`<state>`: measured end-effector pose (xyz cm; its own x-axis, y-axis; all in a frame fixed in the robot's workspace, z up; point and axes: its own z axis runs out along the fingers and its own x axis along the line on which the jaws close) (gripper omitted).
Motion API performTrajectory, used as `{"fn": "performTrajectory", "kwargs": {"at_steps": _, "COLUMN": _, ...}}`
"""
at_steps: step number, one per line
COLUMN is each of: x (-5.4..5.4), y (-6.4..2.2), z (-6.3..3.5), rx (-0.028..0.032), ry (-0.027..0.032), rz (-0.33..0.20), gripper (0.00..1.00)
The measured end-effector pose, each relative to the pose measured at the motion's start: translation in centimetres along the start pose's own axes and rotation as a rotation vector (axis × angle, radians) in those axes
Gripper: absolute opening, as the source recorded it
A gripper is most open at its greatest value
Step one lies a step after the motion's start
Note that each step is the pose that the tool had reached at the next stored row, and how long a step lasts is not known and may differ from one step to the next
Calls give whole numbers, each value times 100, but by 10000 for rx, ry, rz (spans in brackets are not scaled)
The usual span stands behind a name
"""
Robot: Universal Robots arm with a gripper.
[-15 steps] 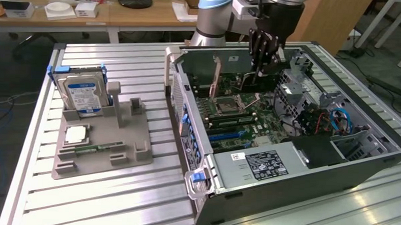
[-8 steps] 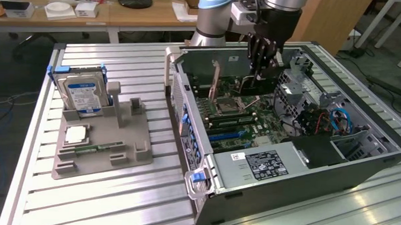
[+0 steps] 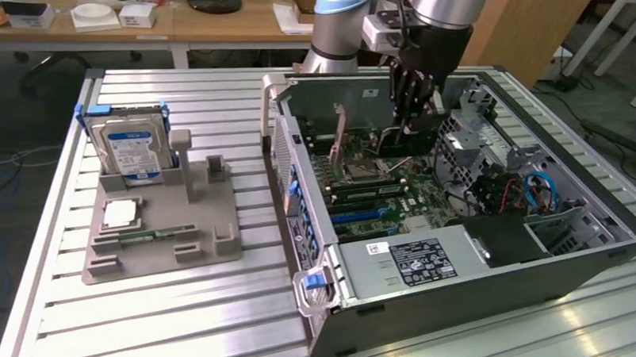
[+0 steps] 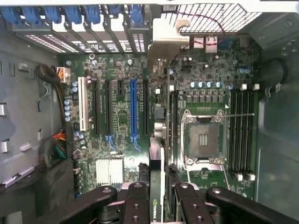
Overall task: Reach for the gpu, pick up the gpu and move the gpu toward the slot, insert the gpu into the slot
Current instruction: 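Insert the gpu into the slot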
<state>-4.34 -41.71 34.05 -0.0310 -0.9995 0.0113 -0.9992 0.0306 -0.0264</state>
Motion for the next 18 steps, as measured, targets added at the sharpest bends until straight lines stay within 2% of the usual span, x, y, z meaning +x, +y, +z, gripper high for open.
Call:
{"fn": "performTrajectory", "kwargs": {"at_steps": 5, "x": 0, "y": 7, "z": 58, "rx": 76, "ry": -9, "rz": -2, "gripper": 26}}
{"fn": "performTrajectory", "kwargs": {"at_steps": 11, "x": -1, "y": 33, "z": 156, "rx": 81, "ry": -11, "rz": 0, "gripper": 26}}
{"fn": "performTrajectory", "kwargs": {"at_steps": 17, "x": 1, "y": 123, "z": 211, "rx": 81, "ry": -9, "rz": 1, "gripper": 26}}
{"fn": "performTrajectory", "kwargs": {"at_steps": 18, "x": 2, "y": 165, "z": 223, "rx": 80, "ry": -10, "rz": -1, "gripper": 26}}
